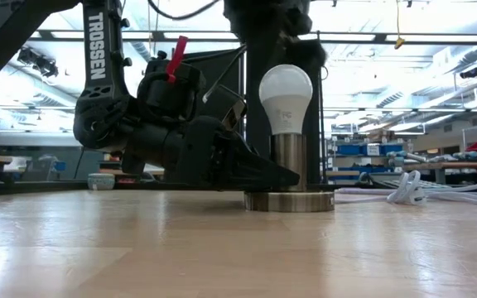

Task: Screw lightbulb
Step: Insert the light bulb into the lamp

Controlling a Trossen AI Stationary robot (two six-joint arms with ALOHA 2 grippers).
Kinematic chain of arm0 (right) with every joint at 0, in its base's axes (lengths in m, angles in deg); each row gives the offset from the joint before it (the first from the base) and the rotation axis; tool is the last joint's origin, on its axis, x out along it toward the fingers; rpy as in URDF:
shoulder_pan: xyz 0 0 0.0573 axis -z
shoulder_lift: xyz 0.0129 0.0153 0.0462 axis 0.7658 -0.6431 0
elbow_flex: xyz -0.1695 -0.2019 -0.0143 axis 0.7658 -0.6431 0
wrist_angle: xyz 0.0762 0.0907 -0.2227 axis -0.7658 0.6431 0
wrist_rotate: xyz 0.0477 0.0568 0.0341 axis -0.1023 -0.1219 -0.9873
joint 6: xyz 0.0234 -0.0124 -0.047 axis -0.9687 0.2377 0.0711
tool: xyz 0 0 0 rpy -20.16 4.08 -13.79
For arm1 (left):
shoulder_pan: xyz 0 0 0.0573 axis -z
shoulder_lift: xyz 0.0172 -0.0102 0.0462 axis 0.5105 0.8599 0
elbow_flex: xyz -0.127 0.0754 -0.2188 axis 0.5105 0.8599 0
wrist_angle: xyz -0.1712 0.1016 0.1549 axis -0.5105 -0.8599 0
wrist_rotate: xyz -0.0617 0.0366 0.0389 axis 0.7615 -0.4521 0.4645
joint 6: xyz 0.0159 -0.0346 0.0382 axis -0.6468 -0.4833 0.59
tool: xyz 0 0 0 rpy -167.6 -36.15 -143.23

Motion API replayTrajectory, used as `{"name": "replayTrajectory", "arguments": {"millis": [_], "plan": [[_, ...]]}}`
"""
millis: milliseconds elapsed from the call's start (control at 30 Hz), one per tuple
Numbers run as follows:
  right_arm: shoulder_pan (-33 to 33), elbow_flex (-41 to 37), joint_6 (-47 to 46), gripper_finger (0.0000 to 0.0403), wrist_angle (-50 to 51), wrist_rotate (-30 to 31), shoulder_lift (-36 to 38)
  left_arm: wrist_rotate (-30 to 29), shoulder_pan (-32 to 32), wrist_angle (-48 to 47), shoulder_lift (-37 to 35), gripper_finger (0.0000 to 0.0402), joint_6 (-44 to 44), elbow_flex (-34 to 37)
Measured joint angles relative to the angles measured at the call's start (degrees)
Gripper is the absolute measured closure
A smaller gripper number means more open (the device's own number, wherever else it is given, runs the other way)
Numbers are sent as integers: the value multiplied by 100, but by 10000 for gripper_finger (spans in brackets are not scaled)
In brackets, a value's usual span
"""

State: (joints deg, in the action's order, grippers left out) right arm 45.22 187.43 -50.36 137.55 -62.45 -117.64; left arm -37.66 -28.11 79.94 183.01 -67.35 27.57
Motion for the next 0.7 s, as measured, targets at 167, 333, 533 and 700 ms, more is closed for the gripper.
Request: {"name": "replayTrajectory", "arguments": {"millis": [167, 333, 533, 700], "plan": [[18, 212, 1612, 9, 6, 64, -2, 0, 4, 0, 0, 204, -4, 0], [-14, 688, 2767, 9, 438, 79, -2, 0, 4, 2, 0, 204, -35, 0], [-330, 1131, 3903, 9, 1294, 347, -2, 0, 6, 1, 0, 204, -40, 0], [-595, 939, 3094, 21, 1874, 903, -2, -2, 11, 0, 0, 204, -46, 0]]}}
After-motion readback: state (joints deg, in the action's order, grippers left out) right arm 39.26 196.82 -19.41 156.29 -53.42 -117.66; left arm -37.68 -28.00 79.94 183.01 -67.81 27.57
